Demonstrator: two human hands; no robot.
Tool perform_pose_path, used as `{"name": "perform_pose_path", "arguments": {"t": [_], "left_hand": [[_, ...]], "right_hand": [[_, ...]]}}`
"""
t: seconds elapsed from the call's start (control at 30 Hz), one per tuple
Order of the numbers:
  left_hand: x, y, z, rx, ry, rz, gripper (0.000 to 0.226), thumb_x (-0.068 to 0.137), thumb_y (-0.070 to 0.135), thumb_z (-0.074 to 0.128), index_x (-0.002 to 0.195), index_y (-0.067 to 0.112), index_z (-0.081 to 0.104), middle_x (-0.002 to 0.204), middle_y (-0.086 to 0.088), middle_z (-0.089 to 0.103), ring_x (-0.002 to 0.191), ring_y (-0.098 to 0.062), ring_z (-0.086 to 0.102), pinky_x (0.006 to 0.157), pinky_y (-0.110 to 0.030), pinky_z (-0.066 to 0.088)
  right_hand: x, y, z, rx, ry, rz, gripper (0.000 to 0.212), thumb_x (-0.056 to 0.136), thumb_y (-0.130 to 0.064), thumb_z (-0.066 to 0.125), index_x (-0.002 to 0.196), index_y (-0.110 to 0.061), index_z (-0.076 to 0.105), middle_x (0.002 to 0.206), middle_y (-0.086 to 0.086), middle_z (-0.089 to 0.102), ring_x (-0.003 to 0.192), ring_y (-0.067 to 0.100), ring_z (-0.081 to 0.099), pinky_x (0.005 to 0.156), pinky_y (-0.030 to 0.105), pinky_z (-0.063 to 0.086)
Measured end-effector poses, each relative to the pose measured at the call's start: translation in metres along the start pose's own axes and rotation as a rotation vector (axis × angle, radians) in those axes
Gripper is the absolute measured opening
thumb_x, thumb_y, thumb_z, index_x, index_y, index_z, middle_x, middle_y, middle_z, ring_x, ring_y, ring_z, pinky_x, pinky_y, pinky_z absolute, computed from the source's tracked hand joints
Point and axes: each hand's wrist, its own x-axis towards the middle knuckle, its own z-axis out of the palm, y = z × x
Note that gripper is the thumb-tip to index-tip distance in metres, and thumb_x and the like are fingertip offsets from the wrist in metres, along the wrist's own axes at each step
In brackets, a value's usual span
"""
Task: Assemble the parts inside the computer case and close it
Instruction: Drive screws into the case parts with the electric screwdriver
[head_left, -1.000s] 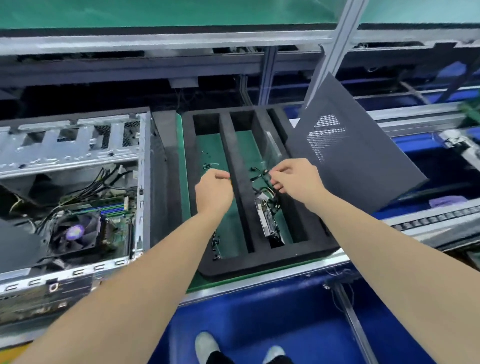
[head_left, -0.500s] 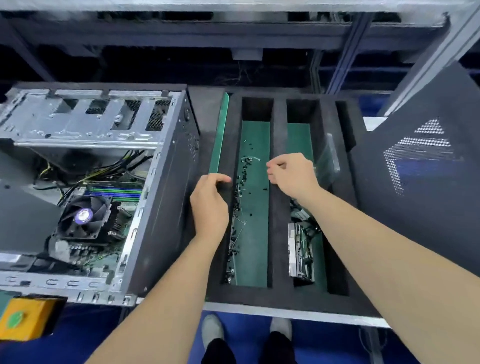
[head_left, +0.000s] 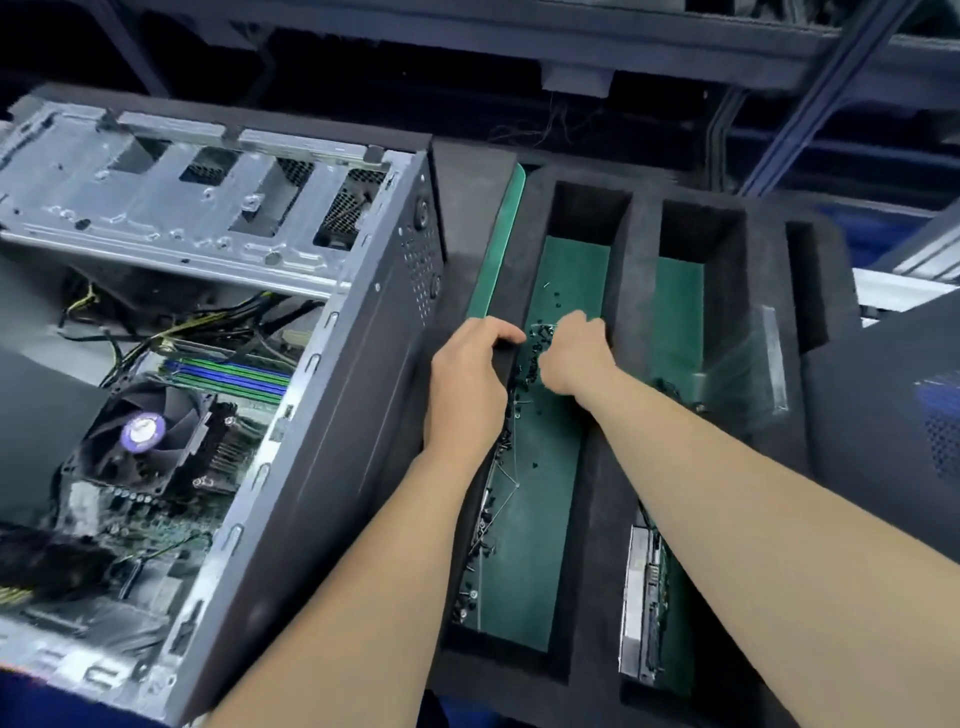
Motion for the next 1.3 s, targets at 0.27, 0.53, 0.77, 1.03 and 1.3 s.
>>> {"name": "perform_pose_path", "arguments": {"t": [0.27,0.53,0.77,1.03,1.3], "left_hand": [[0.001,-0.002,-0.002,-0.042,0.0,-0.005,0.053,0.083,-0.021,0.046,0.104,0.021,0.069,0.106,0.012,0.064,0.099,-0.006,0.06,0.082,-0.018,0.048],[0.003,-0.005,-0.002,-0.071,-0.003,-0.02,0.05,0.086,-0.019,0.045,0.104,0.022,0.069,0.105,0.011,0.064,0.098,-0.01,0.061,0.082,-0.03,0.05],[0.004,-0.006,-0.001,-0.074,0.037,0.02,0.046,0.084,-0.018,0.045,0.101,0.016,0.07,0.102,0.006,0.066,0.095,-0.011,0.062,0.084,-0.023,0.049],[0.016,0.034,-0.01,-0.309,0.011,-0.387,0.029,0.096,0.002,0.053,0.112,0.019,0.07,0.108,0.002,0.069,0.1,-0.014,0.066,0.089,-0.023,0.051],[0.041,0.139,-0.097,-0.892,0.02,-0.493,0.013,0.099,0.011,0.062,0.107,0.005,0.07,0.097,-0.015,0.077,0.081,-0.021,0.074,0.069,-0.029,0.059]], "right_hand": [[0.043,-0.001,0.025,0.216,0.214,0.077,0.025,0.104,-0.017,0.059,0.12,0.002,0.065,0.127,0.021,0.061,0.118,0.036,0.058,0.091,0.035,0.045],[0.05,-0.006,0.026,0.311,0.172,0.178,0.01,0.099,-0.01,0.063,0.103,0.0,0.062,0.118,0.025,0.066,0.109,0.042,0.066,0.08,0.036,0.05],[0.029,-0.003,0.014,0.496,0.291,0.008,0.014,0.101,-0.004,0.057,0.114,0.001,0.056,0.106,0.008,0.059,0.091,0.02,0.054,0.075,0.027,0.039],[-0.04,-0.015,-0.04,0.916,0.366,-0.073,0.01,0.093,-0.01,0.073,0.093,-0.02,0.075,0.09,0.0,0.077,0.071,0.012,0.075,0.071,0.027,0.059],[-0.111,-0.056,-0.12,1.127,0.423,-0.37,0.011,0.096,-0.013,0.07,0.096,-0.022,0.076,0.084,-0.013,0.079,0.08,-0.002,0.073,0.074,0.023,0.059]]}}
